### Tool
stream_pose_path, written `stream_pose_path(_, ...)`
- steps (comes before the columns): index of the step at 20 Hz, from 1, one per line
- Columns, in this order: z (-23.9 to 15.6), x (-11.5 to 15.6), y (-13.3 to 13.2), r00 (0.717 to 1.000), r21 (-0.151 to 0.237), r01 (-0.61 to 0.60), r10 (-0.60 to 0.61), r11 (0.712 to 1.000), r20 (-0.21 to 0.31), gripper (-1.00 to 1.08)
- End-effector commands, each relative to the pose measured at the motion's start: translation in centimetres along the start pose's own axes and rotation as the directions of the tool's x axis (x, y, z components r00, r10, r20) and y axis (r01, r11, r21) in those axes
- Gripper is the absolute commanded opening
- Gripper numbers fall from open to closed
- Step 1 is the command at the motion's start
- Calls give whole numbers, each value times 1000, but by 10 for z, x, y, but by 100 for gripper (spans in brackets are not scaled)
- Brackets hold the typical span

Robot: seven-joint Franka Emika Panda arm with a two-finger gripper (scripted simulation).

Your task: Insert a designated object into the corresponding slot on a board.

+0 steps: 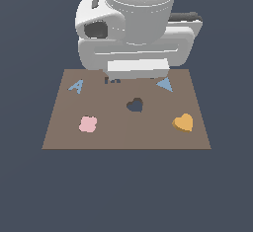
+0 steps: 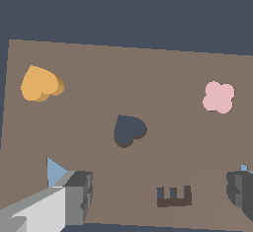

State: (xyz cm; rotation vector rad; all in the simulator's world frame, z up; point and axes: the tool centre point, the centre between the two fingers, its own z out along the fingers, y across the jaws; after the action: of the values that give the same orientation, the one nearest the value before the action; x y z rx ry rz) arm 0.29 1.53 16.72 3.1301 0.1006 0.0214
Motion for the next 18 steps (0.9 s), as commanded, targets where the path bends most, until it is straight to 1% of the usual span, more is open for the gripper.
stream_pose_path(1,0,0,0,1000,0,0,0,1000,0,100)
stream_pose_path(5,2,1,-3,1000,0,-7,7,1000,0,100)
stream_pose_path(10,9,3,-13,999,0,-33,33,999,1,100)
stream_pose_path(18,33,13,-47,993,1,-120,120,993,4,100)
